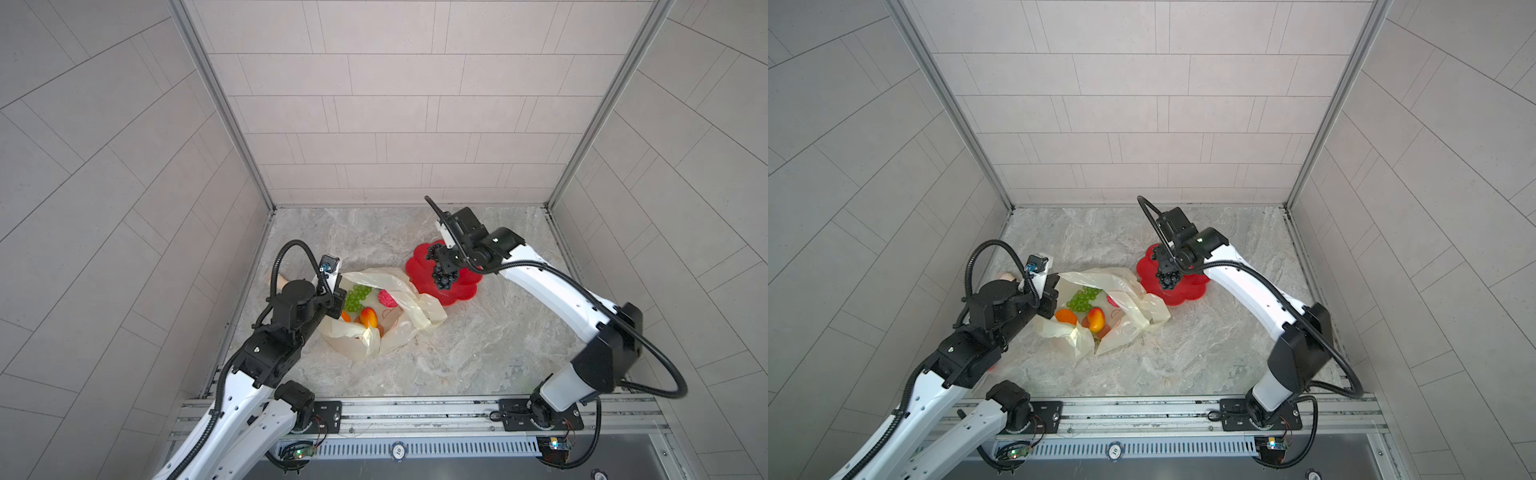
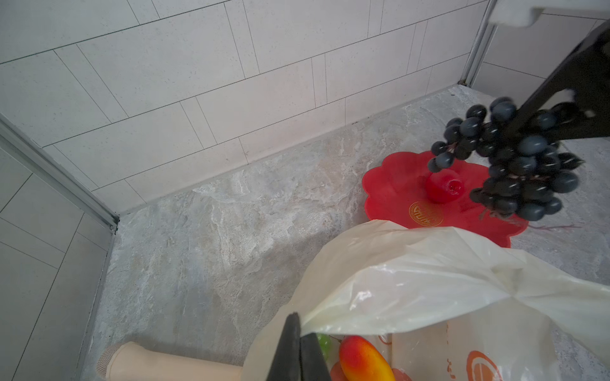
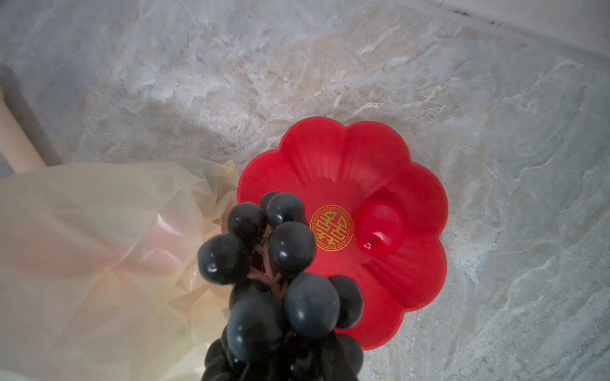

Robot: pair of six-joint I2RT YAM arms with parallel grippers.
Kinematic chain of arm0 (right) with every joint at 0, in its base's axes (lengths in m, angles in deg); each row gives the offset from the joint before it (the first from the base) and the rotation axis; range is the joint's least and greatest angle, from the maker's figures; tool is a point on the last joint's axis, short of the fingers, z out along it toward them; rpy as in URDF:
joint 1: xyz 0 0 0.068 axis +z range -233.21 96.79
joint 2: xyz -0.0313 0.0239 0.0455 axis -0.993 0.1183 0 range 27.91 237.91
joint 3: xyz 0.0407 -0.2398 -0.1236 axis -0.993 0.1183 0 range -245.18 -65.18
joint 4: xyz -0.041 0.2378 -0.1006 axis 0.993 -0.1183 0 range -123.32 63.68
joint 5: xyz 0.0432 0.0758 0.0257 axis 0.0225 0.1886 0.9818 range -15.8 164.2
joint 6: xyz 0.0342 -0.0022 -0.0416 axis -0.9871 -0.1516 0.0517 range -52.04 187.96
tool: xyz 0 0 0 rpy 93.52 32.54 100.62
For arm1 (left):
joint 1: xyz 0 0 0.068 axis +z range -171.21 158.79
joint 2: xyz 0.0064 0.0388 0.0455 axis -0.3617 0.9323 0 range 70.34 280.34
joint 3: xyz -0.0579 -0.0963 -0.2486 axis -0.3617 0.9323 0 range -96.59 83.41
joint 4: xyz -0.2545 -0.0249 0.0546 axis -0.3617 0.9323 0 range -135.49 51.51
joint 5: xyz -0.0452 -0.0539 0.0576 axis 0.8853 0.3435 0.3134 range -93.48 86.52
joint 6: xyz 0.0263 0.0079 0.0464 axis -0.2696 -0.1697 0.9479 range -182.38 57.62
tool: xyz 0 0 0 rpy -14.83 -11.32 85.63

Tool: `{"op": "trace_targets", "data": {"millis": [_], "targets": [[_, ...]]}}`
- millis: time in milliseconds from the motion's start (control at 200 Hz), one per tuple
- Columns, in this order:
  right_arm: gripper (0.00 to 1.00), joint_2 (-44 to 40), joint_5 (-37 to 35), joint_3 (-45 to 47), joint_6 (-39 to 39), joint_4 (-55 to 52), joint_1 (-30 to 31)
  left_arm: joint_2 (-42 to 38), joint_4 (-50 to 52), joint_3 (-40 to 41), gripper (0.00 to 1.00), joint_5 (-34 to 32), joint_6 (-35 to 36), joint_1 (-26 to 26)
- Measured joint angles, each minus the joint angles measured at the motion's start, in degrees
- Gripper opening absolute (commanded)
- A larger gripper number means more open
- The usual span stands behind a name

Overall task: Take fruits out of the plastic bag
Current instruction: Place the fake fruit on the plate.

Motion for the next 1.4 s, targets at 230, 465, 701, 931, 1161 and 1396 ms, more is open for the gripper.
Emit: {"op": "trace_targets", "data": {"millis": [230,465,701,931,1161,1396], "targets": [[0.22,15.39,0.26,-9.11,1.31,0.02,-1.57,0.22,-0.79,0.0,0.0,0.28,-0.02,0.0],[0.24,21.35,-0.68,-9.62,1.73,-0.22,-1.88,0.11,-0.74,0.0,0.0,0.44,-0.02,0.0],[0.44,21.77,-3.19,-9.62,2.27,-0.17,-2.1,0.07,-0.79,0.0,0.0,0.59,-0.15,0.0],[0.61,21.75,-5.4,-10.6,2.95,-1.27,-2.19,0.07,-0.74,0.0,0.0,0.66,-0.17,0.0],[0.59,17.4,-6.03,-10.51,2.97,-2.86,-2.19,0.09,-0.57,-0.02,0.0,0.61,-0.13,0.0],[0.44,7.69,-5.11,-11.69,2.91,-4.33,-1.4,0.09,-0.39,-0.02,0.0,0.59,-0.13,0.0]]}}
